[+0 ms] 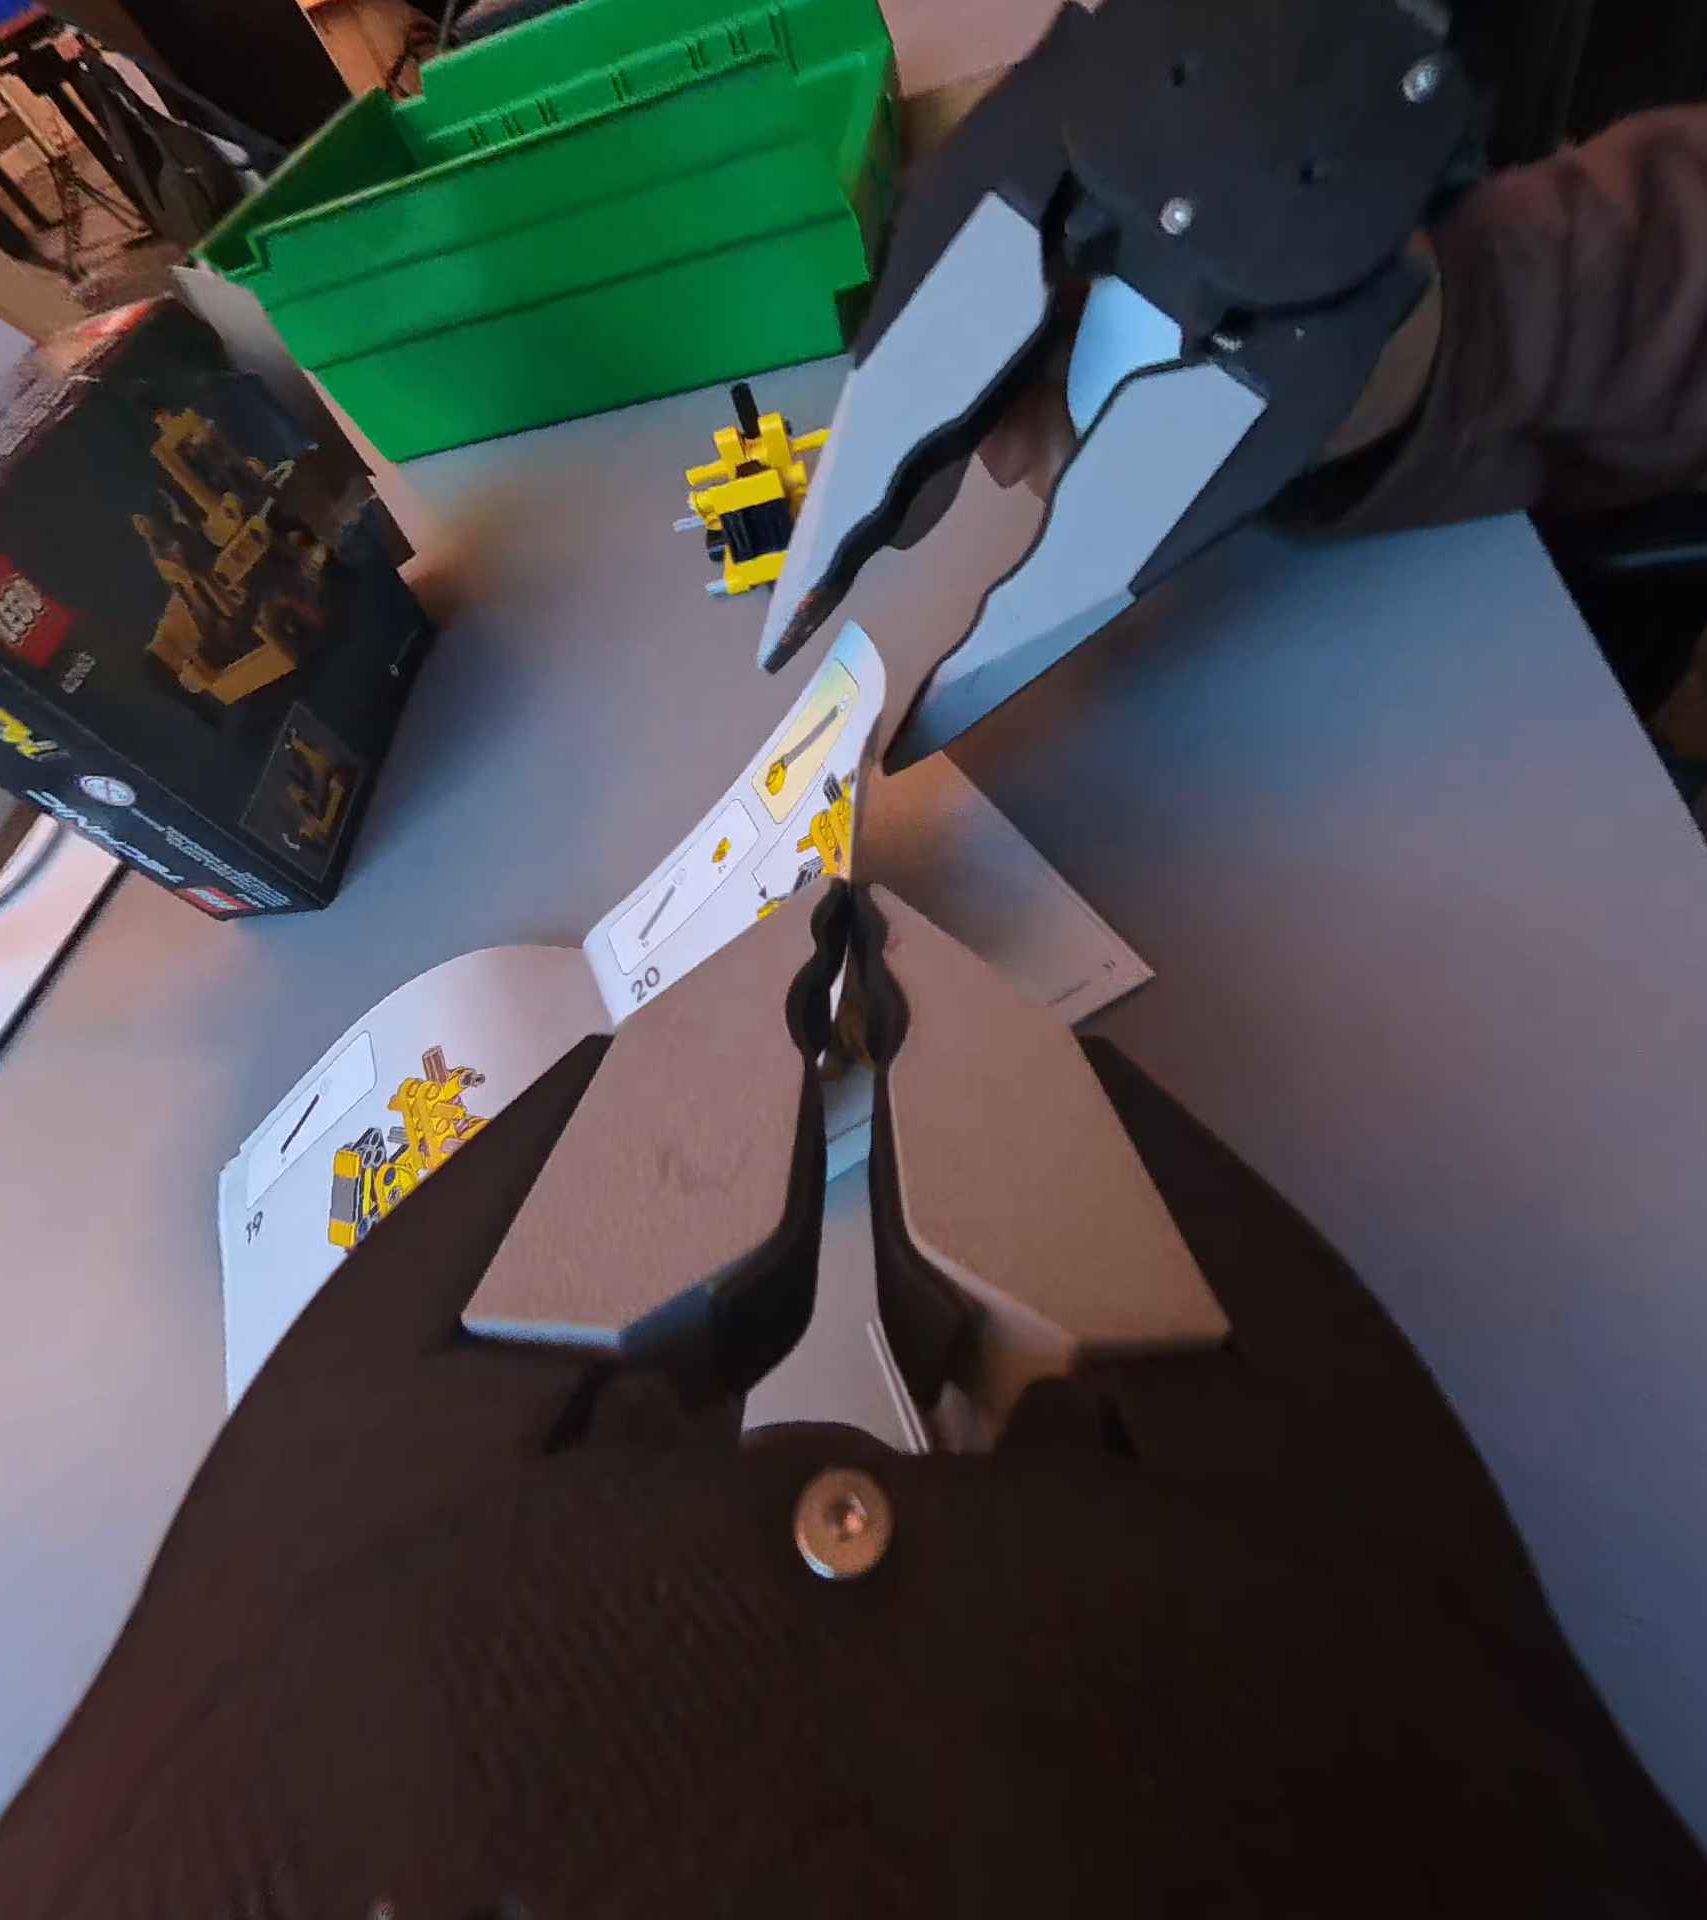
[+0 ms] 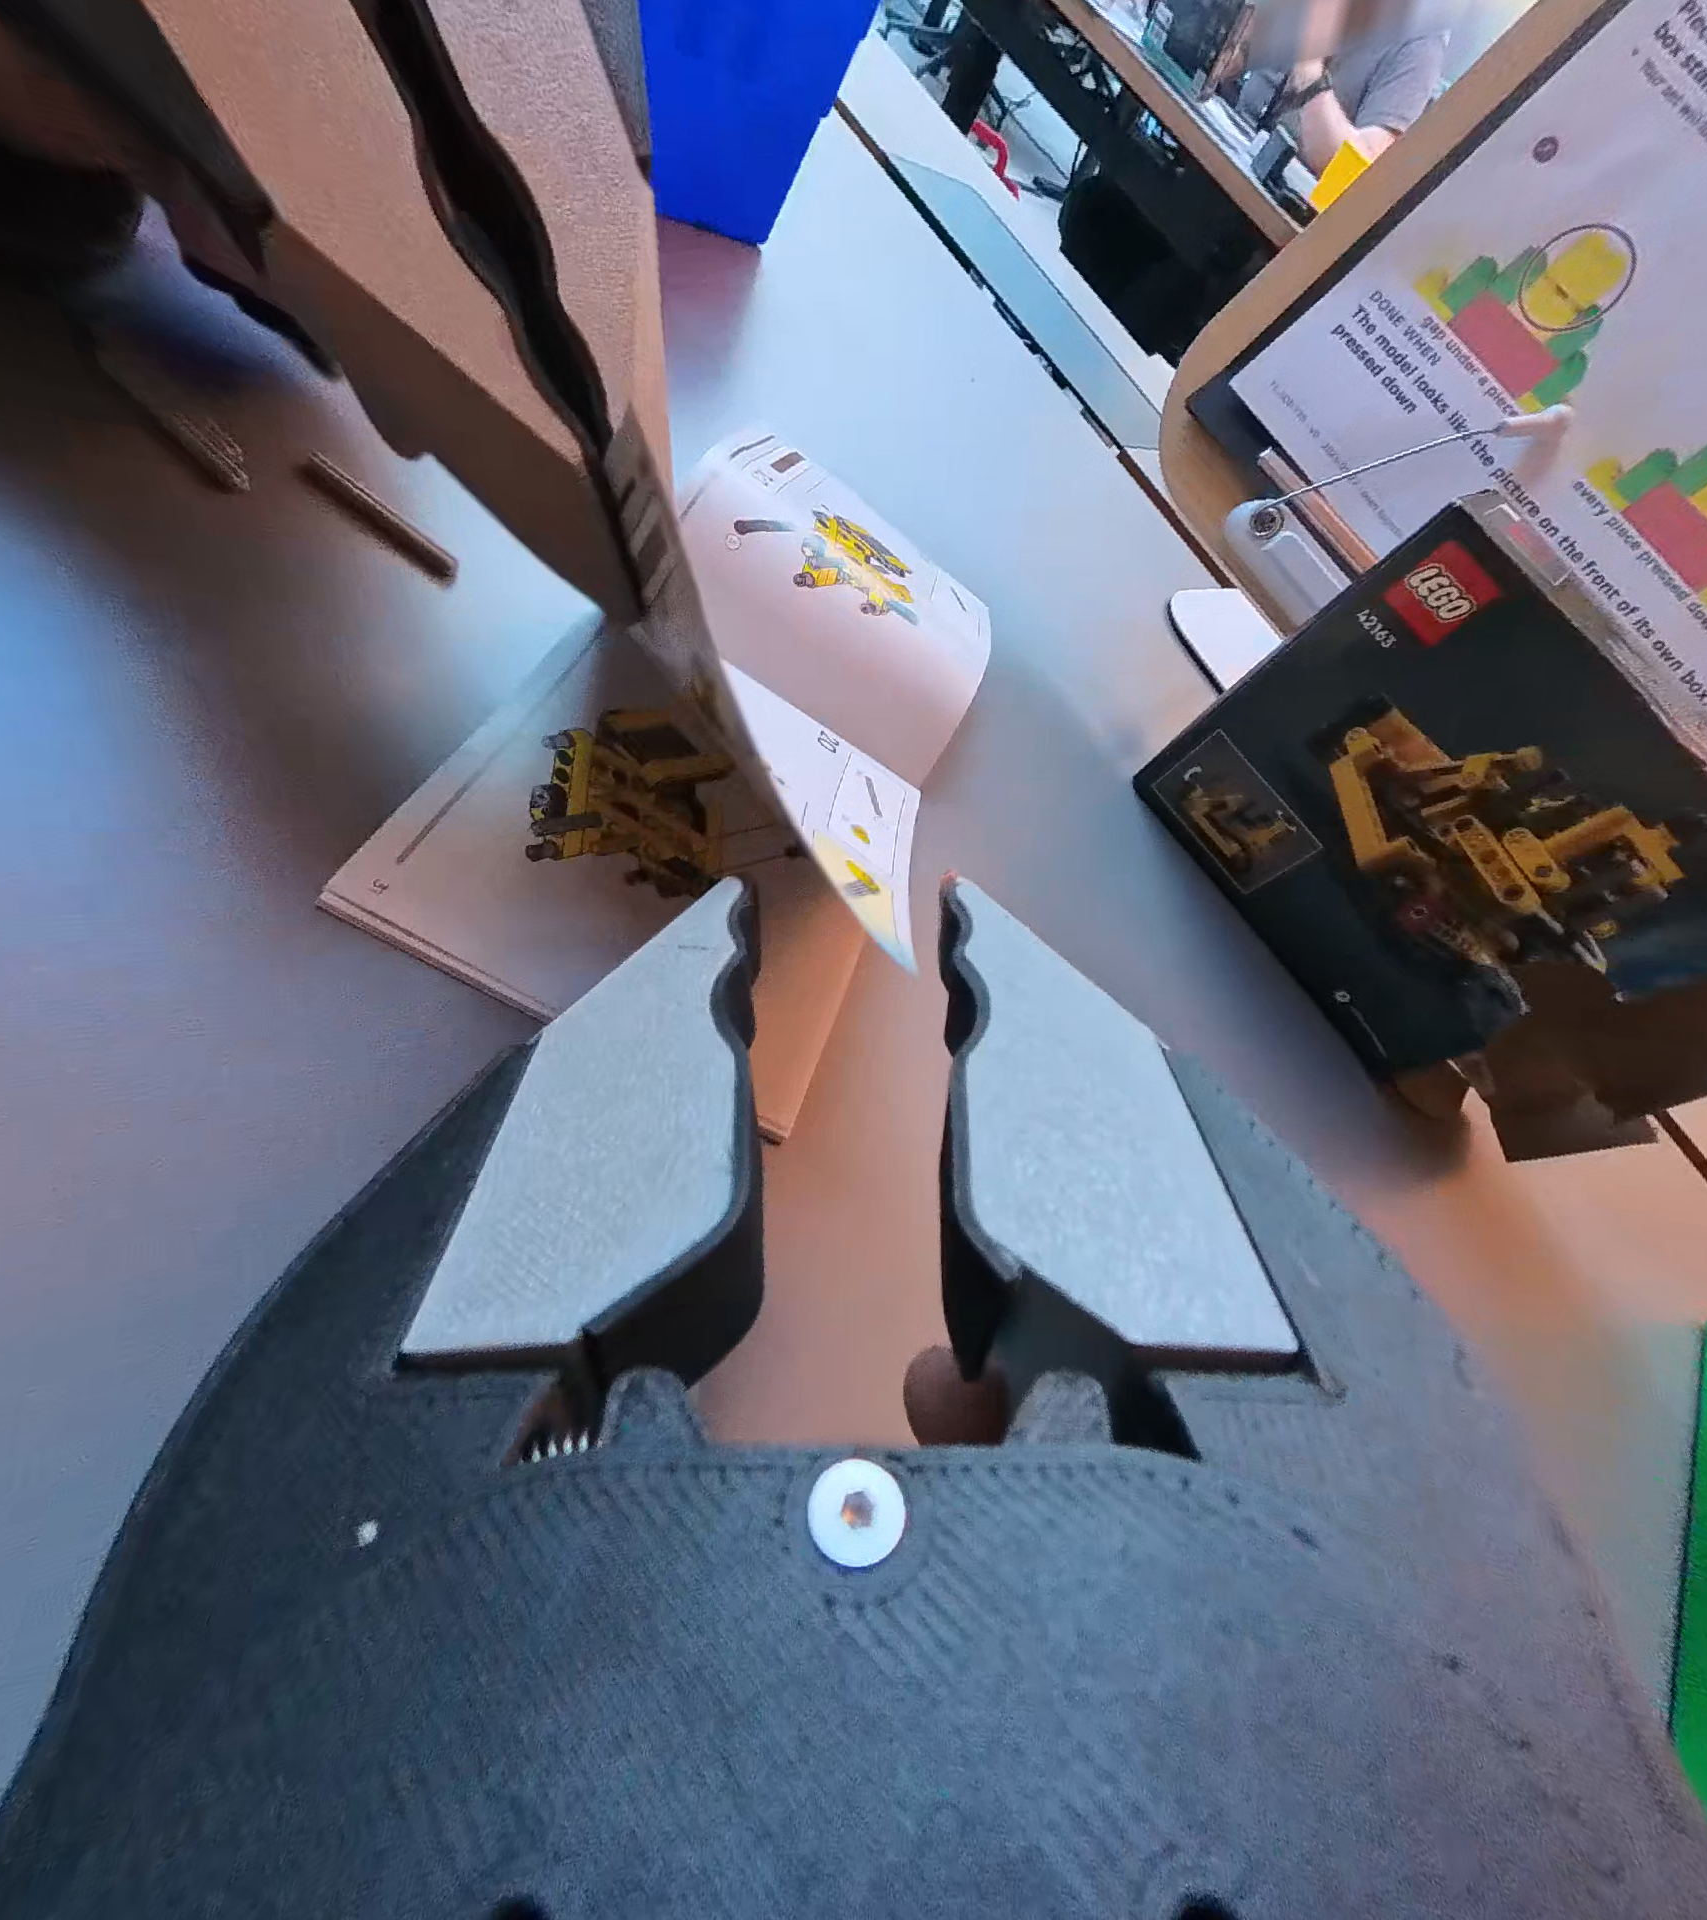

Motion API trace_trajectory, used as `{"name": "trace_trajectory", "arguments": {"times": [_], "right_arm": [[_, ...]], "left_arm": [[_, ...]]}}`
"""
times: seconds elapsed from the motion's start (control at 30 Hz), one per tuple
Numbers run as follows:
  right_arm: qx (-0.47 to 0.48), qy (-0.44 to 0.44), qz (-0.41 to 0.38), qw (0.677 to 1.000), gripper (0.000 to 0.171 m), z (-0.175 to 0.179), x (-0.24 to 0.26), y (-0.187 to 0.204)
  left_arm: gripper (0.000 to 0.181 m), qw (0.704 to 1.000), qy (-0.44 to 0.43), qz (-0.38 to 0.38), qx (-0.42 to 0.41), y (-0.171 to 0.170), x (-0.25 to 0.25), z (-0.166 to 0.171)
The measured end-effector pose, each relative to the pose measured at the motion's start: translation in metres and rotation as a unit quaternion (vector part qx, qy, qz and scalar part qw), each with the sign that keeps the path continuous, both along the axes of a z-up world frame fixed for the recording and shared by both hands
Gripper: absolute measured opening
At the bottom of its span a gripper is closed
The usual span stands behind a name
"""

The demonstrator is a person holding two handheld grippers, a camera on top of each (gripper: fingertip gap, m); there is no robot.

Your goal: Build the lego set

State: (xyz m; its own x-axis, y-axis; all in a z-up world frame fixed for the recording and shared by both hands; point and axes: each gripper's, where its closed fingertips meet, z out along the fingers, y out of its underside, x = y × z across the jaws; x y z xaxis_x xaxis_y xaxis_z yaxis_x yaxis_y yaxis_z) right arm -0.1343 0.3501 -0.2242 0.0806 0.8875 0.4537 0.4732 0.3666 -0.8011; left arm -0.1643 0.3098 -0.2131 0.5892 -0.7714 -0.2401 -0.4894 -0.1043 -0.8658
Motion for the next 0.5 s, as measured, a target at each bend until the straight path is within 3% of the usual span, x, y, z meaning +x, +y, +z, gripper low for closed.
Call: {"name": "trace_trajectory", "arguments": {"times": [0.37,0.5], "right_arm": [[0.012,0.010,-0.011,1.000,0.036,0.004,0.000,0.003],[0.035,0.031,0.029,0.999,0.036,0.014,-0.004,-0.014]], "left_arm": [[0.000,0.999,-0.027,0.032,-0.017,0.009,-0.013,0.001],[0.000,0.998,-0.032,0.034,-0.032,0.010,-0.013,-0.002]]}}
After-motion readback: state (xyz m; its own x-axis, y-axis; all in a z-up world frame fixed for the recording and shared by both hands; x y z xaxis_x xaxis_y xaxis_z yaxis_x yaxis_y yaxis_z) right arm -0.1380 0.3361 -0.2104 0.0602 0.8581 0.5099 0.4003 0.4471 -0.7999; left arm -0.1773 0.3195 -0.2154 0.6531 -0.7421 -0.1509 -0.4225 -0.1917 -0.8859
